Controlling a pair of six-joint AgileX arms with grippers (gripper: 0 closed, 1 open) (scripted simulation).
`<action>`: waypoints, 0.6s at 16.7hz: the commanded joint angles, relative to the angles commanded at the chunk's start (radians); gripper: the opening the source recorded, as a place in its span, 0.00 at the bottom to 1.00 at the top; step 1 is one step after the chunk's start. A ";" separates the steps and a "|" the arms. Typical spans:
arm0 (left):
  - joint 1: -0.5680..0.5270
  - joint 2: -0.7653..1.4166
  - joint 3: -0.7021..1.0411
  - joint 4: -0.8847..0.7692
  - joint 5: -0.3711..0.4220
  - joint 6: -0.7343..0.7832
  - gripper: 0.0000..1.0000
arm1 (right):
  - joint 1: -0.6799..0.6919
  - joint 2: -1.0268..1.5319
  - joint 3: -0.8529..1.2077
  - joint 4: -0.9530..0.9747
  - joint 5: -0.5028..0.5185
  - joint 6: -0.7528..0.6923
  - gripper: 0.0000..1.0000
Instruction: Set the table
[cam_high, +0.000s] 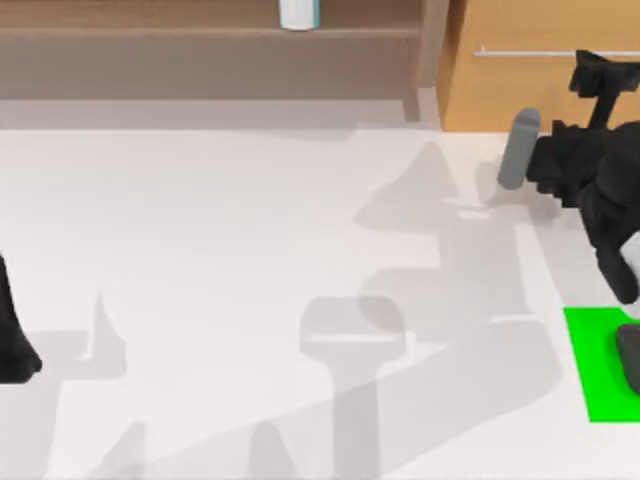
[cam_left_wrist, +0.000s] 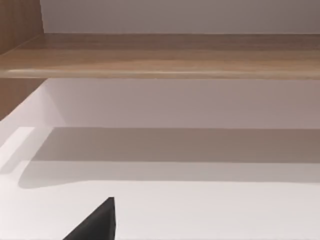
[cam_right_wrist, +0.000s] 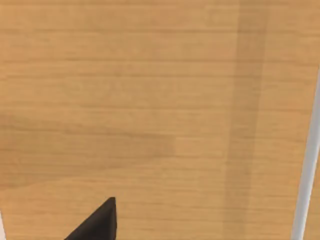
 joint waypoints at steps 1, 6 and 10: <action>0.000 0.000 0.000 0.000 0.000 0.000 1.00 | -0.006 0.001 0.004 -0.002 0.000 0.000 1.00; 0.000 0.000 0.000 0.000 0.000 0.000 1.00 | 0.091 -0.028 0.028 -0.030 0.059 0.097 1.00; 0.000 0.000 0.000 0.000 0.000 0.000 1.00 | 0.274 -0.050 0.103 -0.120 0.168 0.317 1.00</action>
